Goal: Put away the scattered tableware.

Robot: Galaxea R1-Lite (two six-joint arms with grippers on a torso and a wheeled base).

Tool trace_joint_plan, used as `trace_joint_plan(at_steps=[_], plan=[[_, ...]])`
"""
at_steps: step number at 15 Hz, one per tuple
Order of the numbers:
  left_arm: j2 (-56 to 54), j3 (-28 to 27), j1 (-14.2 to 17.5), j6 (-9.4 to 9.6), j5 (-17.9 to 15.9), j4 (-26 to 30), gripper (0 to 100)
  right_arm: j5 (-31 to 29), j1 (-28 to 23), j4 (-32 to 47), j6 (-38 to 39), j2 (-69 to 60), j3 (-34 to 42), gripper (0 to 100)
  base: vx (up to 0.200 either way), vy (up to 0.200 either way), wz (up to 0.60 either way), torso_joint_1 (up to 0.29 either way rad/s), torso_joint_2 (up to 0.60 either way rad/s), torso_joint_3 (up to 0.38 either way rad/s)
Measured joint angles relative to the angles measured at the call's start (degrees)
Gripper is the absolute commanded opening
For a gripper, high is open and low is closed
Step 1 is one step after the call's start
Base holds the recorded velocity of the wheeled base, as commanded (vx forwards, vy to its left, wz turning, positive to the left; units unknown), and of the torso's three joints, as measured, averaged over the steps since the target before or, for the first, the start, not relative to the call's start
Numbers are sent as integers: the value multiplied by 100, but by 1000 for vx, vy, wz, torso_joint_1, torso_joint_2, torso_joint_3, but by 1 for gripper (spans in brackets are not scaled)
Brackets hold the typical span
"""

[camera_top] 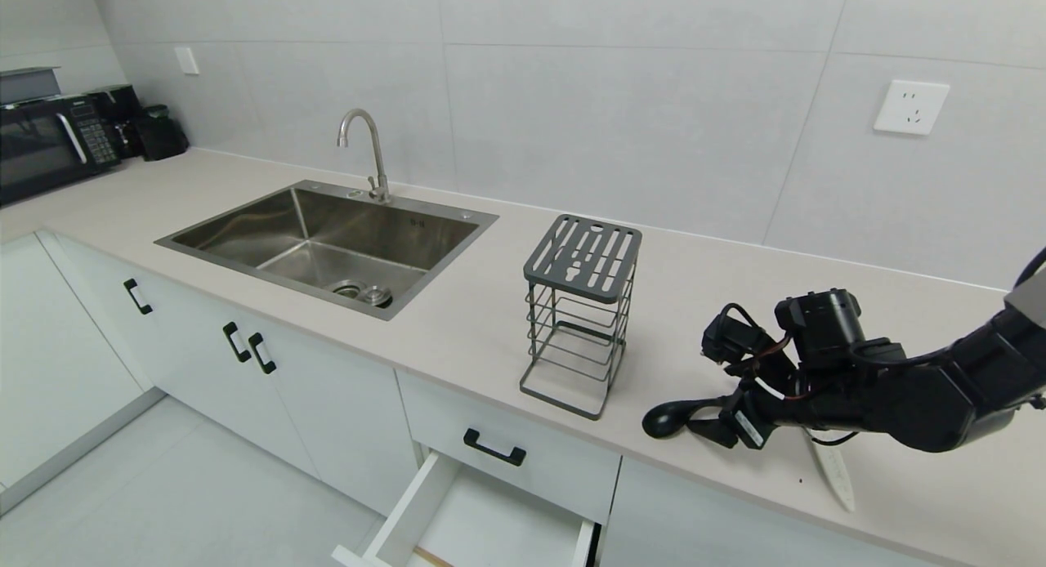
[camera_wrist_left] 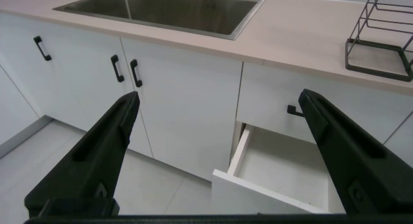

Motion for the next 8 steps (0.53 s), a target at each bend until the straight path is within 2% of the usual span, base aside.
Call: trace_joint_plan(at_steps=[4, 8], plan=[[0, 0, -2, 0, -2, 0, 100, 49, 23, -27, 72, 193, -74, 100, 0, 0, 0, 0, 0, 0], [0, 0, -2, 0, 0, 0, 100, 110, 111, -60, 644, 355, -197, 100, 0, 0, 0, 0, 0, 0]])
